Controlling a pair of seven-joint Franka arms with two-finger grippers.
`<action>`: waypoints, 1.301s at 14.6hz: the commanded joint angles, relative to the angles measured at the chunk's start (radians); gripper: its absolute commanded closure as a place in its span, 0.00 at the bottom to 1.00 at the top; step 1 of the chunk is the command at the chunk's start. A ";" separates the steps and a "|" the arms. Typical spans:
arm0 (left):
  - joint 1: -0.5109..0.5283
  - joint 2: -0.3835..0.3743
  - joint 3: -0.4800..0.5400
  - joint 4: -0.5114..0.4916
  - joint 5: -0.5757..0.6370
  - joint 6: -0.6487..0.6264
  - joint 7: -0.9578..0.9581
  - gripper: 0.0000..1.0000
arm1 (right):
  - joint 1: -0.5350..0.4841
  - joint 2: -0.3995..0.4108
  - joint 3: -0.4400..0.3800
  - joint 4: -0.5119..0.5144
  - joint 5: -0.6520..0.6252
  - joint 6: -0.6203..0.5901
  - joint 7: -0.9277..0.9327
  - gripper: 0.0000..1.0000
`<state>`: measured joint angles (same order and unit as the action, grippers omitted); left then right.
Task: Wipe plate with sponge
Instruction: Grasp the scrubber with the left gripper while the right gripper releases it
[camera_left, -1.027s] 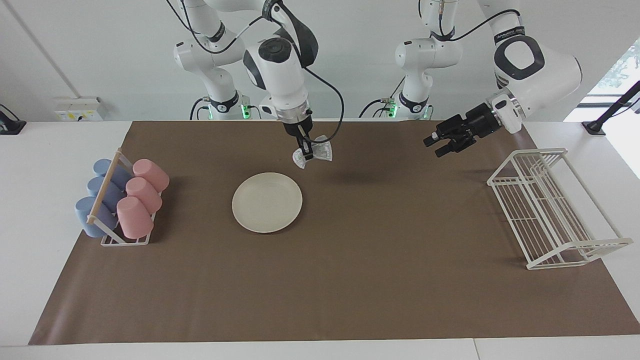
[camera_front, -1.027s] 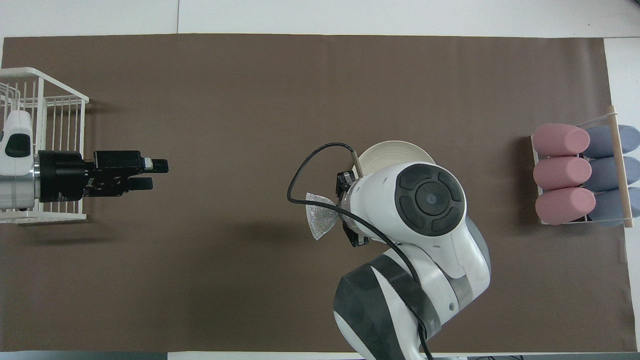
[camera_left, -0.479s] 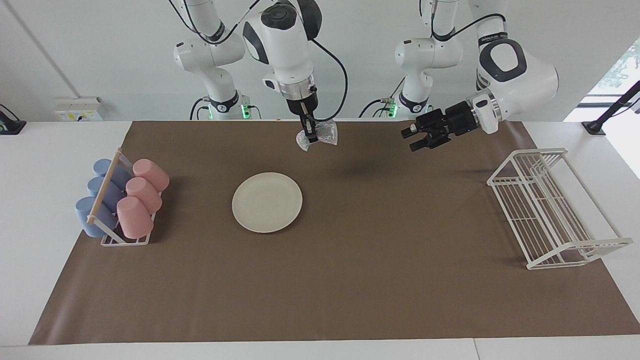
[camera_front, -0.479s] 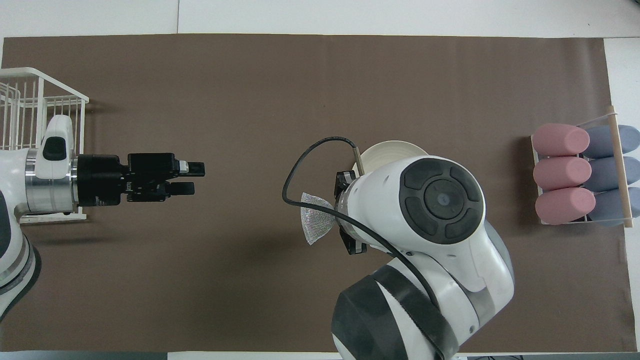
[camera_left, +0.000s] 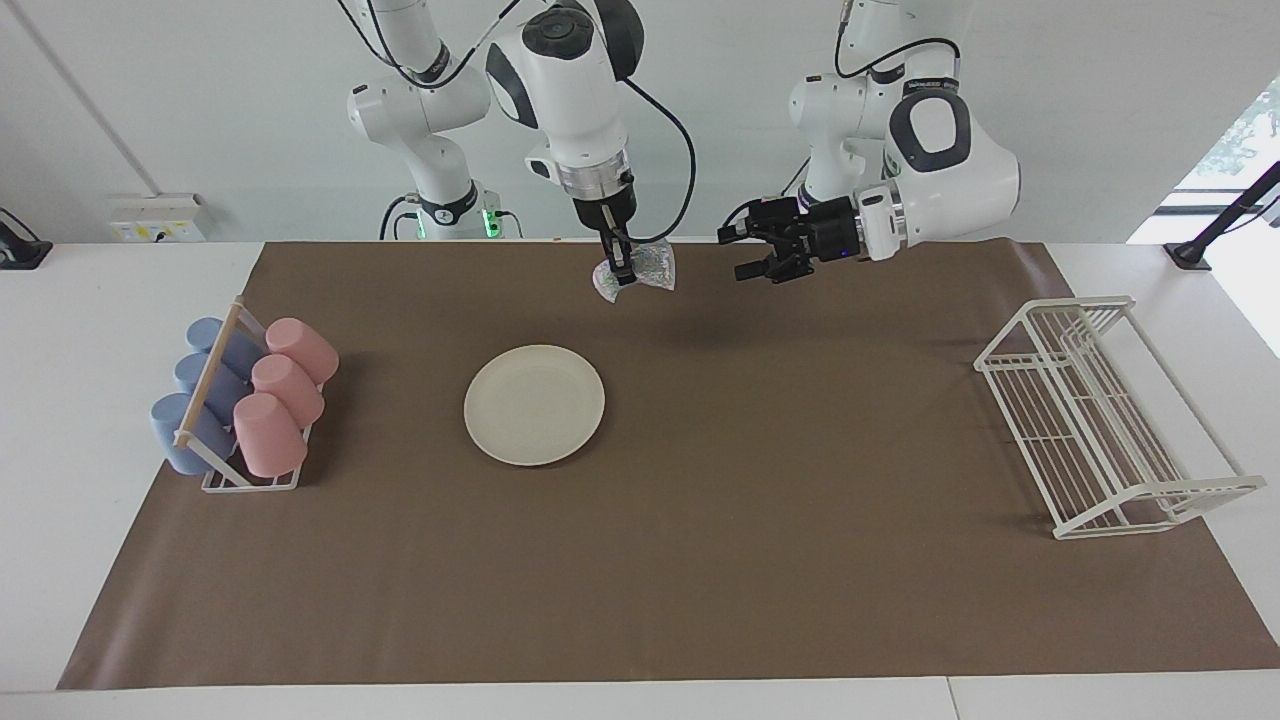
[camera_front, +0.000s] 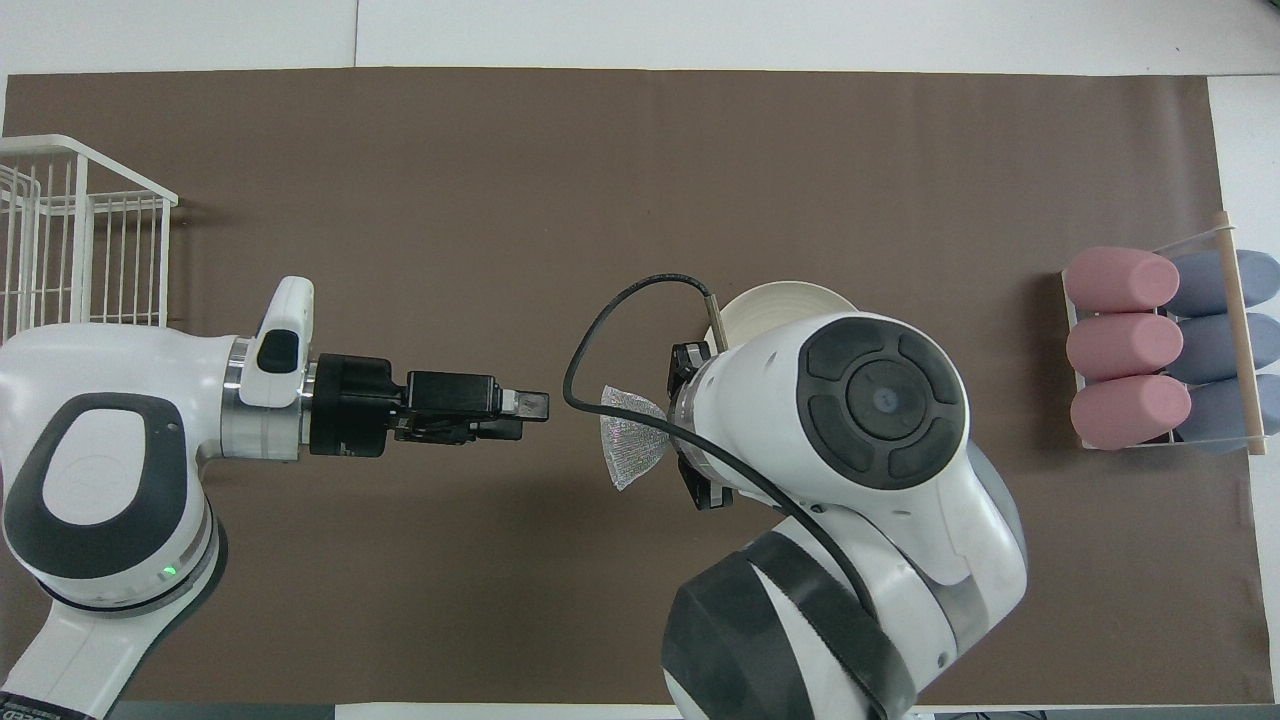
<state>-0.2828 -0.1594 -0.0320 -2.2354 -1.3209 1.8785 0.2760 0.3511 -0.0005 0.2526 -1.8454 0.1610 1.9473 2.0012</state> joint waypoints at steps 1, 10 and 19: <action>-0.071 0.017 0.015 -0.029 -0.102 0.037 0.037 0.00 | -0.001 0.004 0.007 0.012 0.003 -0.013 0.024 1.00; -0.199 0.040 0.015 -0.041 -0.175 0.154 0.032 0.54 | -0.001 0.004 0.005 0.012 0.003 -0.013 0.024 1.00; -0.185 0.038 0.020 -0.038 -0.175 0.123 -0.015 1.00 | -0.001 0.004 0.007 0.012 0.003 -0.013 0.021 1.00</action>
<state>-0.4665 -0.1120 -0.0231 -2.2585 -1.4851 2.0099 0.2706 0.3526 0.0040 0.2550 -1.8457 0.1611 1.9470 2.0013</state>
